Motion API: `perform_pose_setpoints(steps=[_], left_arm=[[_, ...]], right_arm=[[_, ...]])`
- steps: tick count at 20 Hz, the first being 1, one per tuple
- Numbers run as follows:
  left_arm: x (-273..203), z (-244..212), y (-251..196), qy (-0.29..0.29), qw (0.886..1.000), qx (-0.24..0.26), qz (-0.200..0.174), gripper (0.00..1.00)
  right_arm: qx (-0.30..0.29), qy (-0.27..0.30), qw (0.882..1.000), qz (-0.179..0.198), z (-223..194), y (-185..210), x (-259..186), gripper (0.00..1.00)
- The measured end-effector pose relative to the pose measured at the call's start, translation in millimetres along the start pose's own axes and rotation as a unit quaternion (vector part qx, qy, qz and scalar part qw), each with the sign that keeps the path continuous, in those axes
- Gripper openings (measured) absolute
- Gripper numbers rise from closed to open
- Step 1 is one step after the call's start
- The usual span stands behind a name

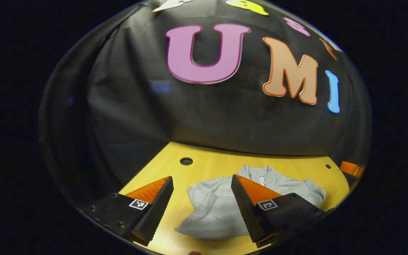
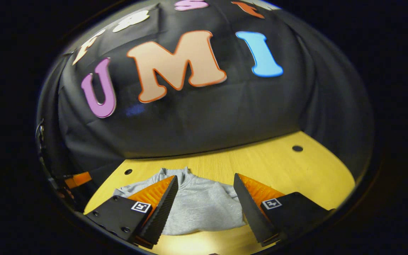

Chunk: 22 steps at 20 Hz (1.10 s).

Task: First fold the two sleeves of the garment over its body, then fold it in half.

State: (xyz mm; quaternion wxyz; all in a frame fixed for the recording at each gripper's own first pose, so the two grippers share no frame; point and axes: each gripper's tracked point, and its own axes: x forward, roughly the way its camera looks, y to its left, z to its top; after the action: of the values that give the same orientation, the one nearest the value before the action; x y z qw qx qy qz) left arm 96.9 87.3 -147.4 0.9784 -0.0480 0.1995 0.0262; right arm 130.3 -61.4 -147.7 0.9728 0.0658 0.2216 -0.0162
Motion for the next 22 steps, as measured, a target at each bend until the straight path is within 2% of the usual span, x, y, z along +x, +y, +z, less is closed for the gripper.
perform_pose_setpoints(steps=[2,3,5,6,8,12,14,16,17,19,22], left_arm=[[-21.2,6.6,-3.1,-0.020,0.999,0.022,0.014,0.95],[-29.6,8.4,-4.0,-0.028,0.999,0.029,0.016,0.95],[-43.0,5.8,-7.3,-0.031,0.999,0.037,0.020,0.95],[-49.3,5.3,-8.1,-0.031,0.999,0.040,0.020,0.95],[-61.7,8.5,-7.9,-0.037,0.998,0.046,0.018,0.95],[-77.5,29.6,-2.2,-0.061,0.996,0.049,0.031,0.96],[-82.5,32.2,1.7,-0.072,0.995,0.057,0.036,0.96],[-92.5,37.4,3.3,-0.086,0.993,0.067,0.037,1.00],[-95.9,40.7,3.3,-0.091,0.993,0.072,0.039,0.96],[-102.6,42.2,3.7,-0.097,0.991,0.080,0.040,0.96],[-106.1,44.2,3.1,-0.104,0.990,0.085,0.038,1.00]], right_arm=[[-0.039,-0.034,0.999,0.005,12.6,7.2,-28.6,0.94],[-0.054,-0.046,0.997,0.007,14.6,8.8,-39.1,0.98],[-0.068,-0.057,0.996,0.015,13.3,17.0,-56.8,0.95],[-0.066,-0.058,0.996,0.021,11.8,20.5,-61.8,0.98],[-0.062,-0.063,0.996,0.029,15.9,23.8,-67.3,0.98],[-0.058,-0.099,0.993,0.023,36.6,24.0,-78.7,0.95],[-0.060,-0.119,0.991,0.020,44.6,22.2,-85.5,0.98],[-0.060,-0.130,0.990,0.018,48.4,21.3,-89.5,0.98],[-0.059,-0.132,0.989,0.018,49.8,21.0,-92.6,0.98],[-0.059,-0.139,0.988,0.015,52.0,20.1,-99.4,0.95],[-0.062,-0.146,0.987,0.012,51.9,19.1,-102.2,0.98]])
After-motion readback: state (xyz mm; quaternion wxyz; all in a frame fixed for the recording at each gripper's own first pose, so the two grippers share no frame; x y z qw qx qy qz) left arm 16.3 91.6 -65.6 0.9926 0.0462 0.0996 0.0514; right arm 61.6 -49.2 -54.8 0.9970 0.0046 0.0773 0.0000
